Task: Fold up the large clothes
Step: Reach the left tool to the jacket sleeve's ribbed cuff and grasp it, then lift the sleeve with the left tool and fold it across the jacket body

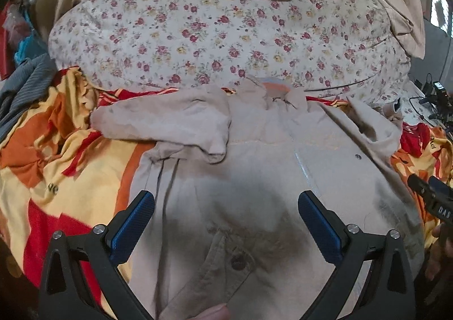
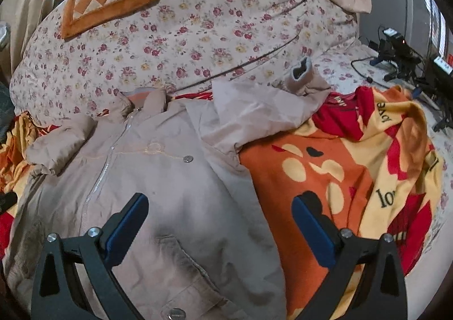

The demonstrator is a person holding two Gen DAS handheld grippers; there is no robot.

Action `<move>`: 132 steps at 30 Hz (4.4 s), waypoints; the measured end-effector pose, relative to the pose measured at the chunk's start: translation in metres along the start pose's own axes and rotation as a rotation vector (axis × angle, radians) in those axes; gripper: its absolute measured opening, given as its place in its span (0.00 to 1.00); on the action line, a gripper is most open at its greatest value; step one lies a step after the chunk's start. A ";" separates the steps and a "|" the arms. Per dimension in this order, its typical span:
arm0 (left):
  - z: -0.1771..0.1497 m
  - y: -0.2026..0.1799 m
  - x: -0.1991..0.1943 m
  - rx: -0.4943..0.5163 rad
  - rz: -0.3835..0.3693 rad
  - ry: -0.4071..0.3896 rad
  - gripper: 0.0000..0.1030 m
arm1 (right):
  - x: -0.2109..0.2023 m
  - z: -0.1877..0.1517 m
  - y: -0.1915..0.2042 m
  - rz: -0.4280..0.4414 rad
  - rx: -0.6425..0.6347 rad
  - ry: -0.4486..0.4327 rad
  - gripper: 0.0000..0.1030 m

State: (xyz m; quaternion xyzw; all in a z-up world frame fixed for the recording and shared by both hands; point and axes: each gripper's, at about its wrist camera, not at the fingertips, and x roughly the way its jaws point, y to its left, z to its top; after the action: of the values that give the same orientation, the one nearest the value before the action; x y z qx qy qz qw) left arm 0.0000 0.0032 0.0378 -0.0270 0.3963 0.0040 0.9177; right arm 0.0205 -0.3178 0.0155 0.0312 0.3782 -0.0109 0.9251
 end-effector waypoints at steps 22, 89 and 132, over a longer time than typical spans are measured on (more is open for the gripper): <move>0.031 0.025 0.093 -0.028 0.064 0.065 0.90 | 0.031 0.092 0.083 0.141 -0.156 -0.059 1.00; 0.059 0.295 0.184 -0.860 -0.267 0.019 0.60 | 0.145 0.032 0.092 0.100 -0.172 0.193 1.00; 0.116 0.133 0.058 -0.380 -0.042 -0.385 0.02 | 0.062 0.048 -0.057 -0.057 -0.013 0.115 0.93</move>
State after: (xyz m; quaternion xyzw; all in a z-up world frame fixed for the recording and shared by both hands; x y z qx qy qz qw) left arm 0.1202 0.1412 0.0688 -0.2059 0.2061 0.0646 0.9544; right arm 0.0955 -0.3779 0.0033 0.0153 0.4316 -0.0328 0.9014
